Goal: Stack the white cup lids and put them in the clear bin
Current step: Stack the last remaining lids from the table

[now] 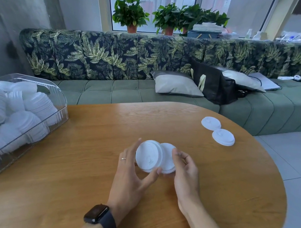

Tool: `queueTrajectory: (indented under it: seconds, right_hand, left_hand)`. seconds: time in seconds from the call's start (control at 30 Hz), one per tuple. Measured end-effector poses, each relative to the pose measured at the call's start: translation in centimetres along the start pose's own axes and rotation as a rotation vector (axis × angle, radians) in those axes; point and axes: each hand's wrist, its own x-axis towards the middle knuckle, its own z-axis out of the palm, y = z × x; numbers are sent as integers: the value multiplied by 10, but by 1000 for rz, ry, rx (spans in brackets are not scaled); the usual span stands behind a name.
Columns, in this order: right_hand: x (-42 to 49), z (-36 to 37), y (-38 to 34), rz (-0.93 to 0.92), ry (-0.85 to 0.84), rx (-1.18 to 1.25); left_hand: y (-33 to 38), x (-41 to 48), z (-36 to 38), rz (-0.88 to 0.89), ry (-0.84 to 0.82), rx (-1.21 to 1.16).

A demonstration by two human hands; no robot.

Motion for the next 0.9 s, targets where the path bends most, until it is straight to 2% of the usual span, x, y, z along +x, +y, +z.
queueTrajectory:
  seconds: [0.07, 0.2, 0.47, 0.57, 0.77, 0.9]
  right_hand:
    - [-2, 3, 3, 25, -47, 8]
    - [-9, 6, 5, 127, -170, 201]
    - [-10, 5, 3, 267, -340, 395]
    - [-8, 5, 5, 283, -353, 385]
    - [-14, 9, 5, 201, -365, 192]
    - [-12, 8, 5, 226, -324, 250]
  left_hand:
    - [1, -1, 0, 15, -14, 15]
    - [2, -1, 0, 10, 17, 42]
    - [1, 3, 2, -36, 59, 114]
    - [0, 2, 3, -38, 60, 134]
    - [2, -1, 2, -35, 31, 198]
    - [3, -1, 2, -43, -32, 205]
